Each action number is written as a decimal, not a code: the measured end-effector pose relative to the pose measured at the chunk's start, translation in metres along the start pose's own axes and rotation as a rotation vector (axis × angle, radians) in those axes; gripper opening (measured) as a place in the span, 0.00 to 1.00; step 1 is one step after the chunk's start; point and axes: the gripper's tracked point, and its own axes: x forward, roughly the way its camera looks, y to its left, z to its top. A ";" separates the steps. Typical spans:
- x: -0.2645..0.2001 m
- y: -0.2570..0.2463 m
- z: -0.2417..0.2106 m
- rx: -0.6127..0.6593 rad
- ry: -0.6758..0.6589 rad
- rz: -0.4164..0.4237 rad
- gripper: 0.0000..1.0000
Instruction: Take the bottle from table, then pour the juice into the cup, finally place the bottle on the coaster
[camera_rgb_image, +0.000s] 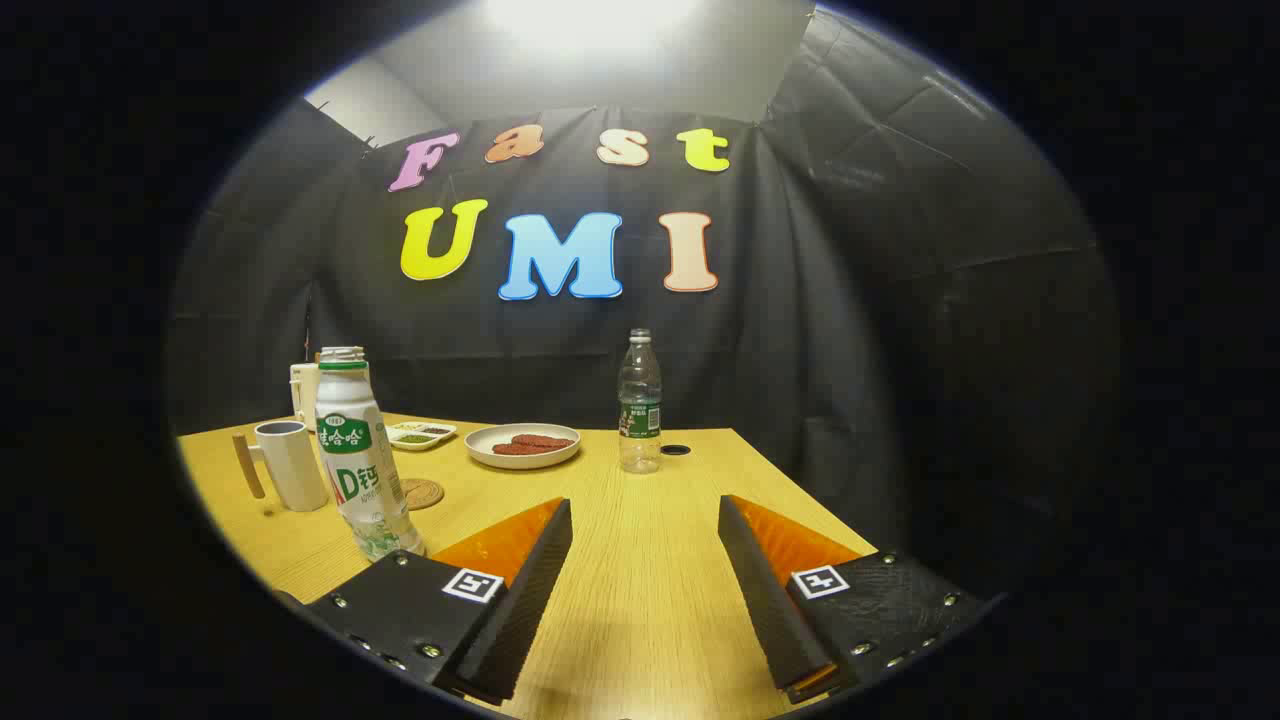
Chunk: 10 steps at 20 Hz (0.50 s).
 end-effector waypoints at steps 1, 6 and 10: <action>0.001 -0.001 -0.001 0.001 0.002 -0.001 0.90; 0.006 -0.001 -0.001 0.001 0.014 -0.003 0.90; 0.040 0.000 -0.002 -0.004 0.026 -0.008 0.90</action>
